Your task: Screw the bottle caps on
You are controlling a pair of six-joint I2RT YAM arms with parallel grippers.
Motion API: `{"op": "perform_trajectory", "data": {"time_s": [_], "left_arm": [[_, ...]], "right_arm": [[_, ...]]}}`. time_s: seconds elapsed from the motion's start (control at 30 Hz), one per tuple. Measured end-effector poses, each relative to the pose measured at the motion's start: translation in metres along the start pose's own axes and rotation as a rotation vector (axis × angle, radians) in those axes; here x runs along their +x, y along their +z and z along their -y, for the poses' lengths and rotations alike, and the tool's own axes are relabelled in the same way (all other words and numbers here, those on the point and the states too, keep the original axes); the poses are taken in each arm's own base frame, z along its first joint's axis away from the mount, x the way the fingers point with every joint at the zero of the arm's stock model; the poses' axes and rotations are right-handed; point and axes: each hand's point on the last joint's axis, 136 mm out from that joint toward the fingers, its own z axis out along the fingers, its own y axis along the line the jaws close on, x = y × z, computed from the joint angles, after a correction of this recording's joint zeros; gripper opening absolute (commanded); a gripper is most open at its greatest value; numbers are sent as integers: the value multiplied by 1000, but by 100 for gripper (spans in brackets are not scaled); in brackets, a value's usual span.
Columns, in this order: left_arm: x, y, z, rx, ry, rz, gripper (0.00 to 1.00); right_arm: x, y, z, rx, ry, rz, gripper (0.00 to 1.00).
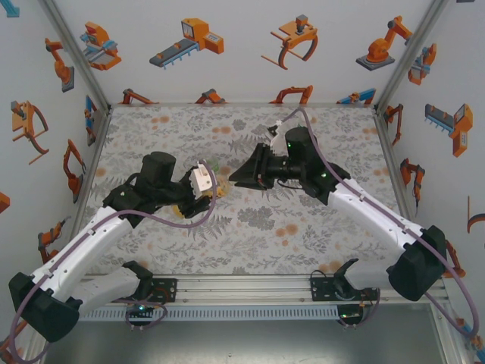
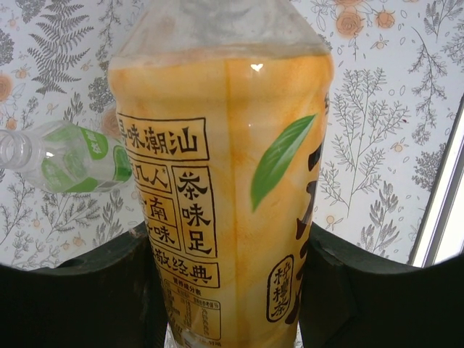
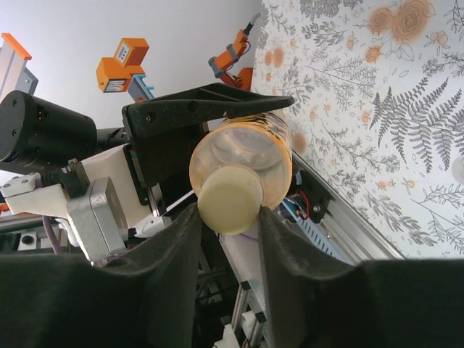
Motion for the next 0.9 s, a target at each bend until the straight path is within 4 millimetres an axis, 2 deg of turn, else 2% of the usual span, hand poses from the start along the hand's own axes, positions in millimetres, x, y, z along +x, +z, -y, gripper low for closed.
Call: {"op": "perform_trajectory", "data": {"time_s": [0.23,0.43,0.57,0.7,0.9], "left_arm": [[-3,0,-1,-3,6,12,4],[-5,0,0,3,9,24,4],[-4,2,0,8,5,19,5],[-3,2,0,13,2,16,20],[-4,2,1,15,4,22,47]], "right_arm": [[-1,3,0,5,-25,-8,48],[-4,5,-6,3,-59,-13,40],[-5,6,-5,16,-74,-20,29],[-5,6,-5,30,-90,-27,17],[-5,4,-7,53,-116,-34,8]]}}
